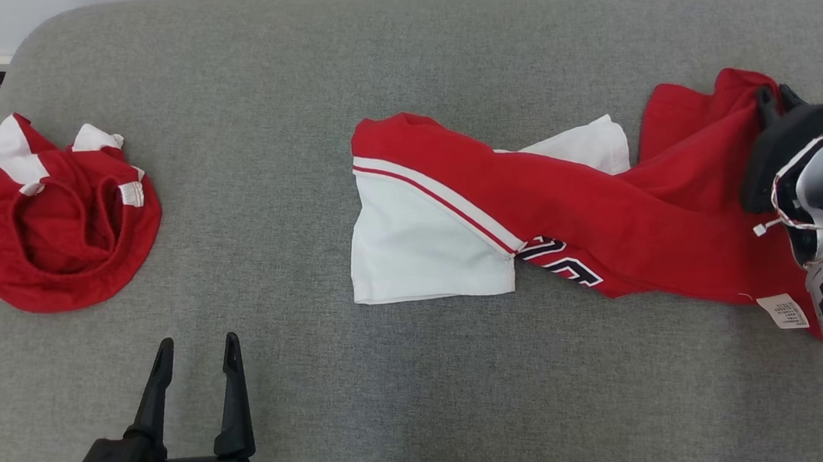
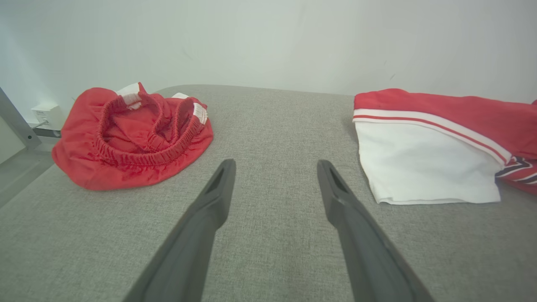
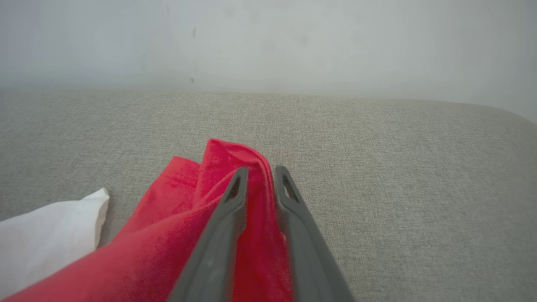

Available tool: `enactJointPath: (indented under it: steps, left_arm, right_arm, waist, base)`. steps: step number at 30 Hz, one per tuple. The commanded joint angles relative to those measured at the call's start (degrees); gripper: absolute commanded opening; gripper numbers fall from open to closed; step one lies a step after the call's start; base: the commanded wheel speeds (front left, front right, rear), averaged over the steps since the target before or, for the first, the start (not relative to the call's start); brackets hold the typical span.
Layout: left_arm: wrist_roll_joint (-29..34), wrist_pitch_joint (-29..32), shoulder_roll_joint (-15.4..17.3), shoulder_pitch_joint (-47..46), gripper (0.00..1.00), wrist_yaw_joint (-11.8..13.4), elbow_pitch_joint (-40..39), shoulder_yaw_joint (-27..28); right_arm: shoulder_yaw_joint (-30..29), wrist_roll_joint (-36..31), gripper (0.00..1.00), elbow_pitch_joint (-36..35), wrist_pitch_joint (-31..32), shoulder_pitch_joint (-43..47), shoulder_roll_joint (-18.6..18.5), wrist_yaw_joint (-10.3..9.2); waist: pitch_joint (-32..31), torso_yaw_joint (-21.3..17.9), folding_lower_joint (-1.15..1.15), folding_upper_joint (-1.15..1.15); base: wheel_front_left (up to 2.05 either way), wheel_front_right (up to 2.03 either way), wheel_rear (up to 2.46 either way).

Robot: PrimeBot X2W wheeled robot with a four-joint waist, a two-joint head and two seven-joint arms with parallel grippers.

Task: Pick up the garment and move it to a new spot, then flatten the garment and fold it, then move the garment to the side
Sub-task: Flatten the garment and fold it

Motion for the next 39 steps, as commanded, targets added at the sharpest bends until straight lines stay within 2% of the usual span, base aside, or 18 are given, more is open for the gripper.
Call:
enactJointPath:
  steps: [1, 8, 14, 19, 21, 22, 27, 32, 39]
  left_arm:
    - [-0.50, -0.04, 0.03, -0.68, 1.00, 0.19, 0.21, 0.00]
    - [-0.33, -0.04, 0.04, 1.28, 1.00, 0.66, 0.65, 1.61]
    - [-0.47, -0.04, 0.05, 3.11, 1.00, 1.05, 0.49, 4.13]
    - [-1.27, -0.04, 0.04, 5.56, 1.00, 1.45, -1.08, 4.97]
    - [-1.36, -0.04, 0.05, 6.51, 1.00, 1.54, -1.02, 5.06]
    - [-1.42, -0.04, 0.04, 7.24, 1.00, 1.68, -0.70, 4.90]
    - [-2.04, -0.04, 0.03, 8.50, 1.00, 2.31, -0.18, 4.08]
    - [-2.57, -0.04, 0.04, 9.53, 1.00, 2.76, 0.18, 3.18]
    - [-2.53, -0.04, 0.04, 11.85, 1.00, 3.00, 0.93, 2.85]
  right_arm:
    - [-0.25, -0.46, 1.00, 0.62, -0.70, 0.56, 0.01, -0.15]
    - [-2.35, -0.62, 1.00, 0.33, -9.46, 5.43, -0.17, -0.15]
    - [0.09, -0.37, 1.00, -6.37, -16.87, 13.58, 2.58, -0.15]
    - [3.96, 1.80, 1.00, -17.45, -18.09, 23.11, 4.72, -0.15]
    - [5.65, 2.31, 1.00, -23.09, -18.12, 27.41, 5.49, -0.15]
    - [7.03, 3.16, 1.00, -28.63, -18.12, 31.94, 6.24, -0.15]
    - [9.74, 3.57, 1.00, -38.91, -18.05, 40.90, 7.36, -0.15]
    - [11.44, 3.07, 1.00, -44.48, -18.06, 47.85, 8.68, -0.15]
    - [11.48, 4.03, 1.00, -45.37, -18.07, 52.65, 9.68, -0.15]
  waist:
    - [-0.12, 0.31, -0.01, -0.01]
    - [-4.01, -1.27, -0.01, -0.01]
    - [-8.65, -4.24, -0.01, -0.01]
    - [-12.33, -6.96, -0.01, -0.01]
    - [-13.75, -8.17, -0.01, -0.01]
    - [-15.25, -9.29, -0.01, -0.01]
    - [-17.59, -11.54, -0.01, -0.01]
    - [-19.12, -13.72, -0.01, -0.01]
    - [-20.39, -16.09, -0.01, -0.01]
  base:
    - [0.00, 0.00, 0.00]
    - [0.00, 0.00, 0.00]
    - [0.00, 0.00, 0.00]
    - [0.00, 0.00, 0.00]
    - [0.00, 0.00, 0.00]
    - [0.00, 0.00, 0.00]
    - [0.00, 0.00, 0.00]
    - [0.00, 0.00, 0.00]
    - [0.00, 0.00, 0.00]
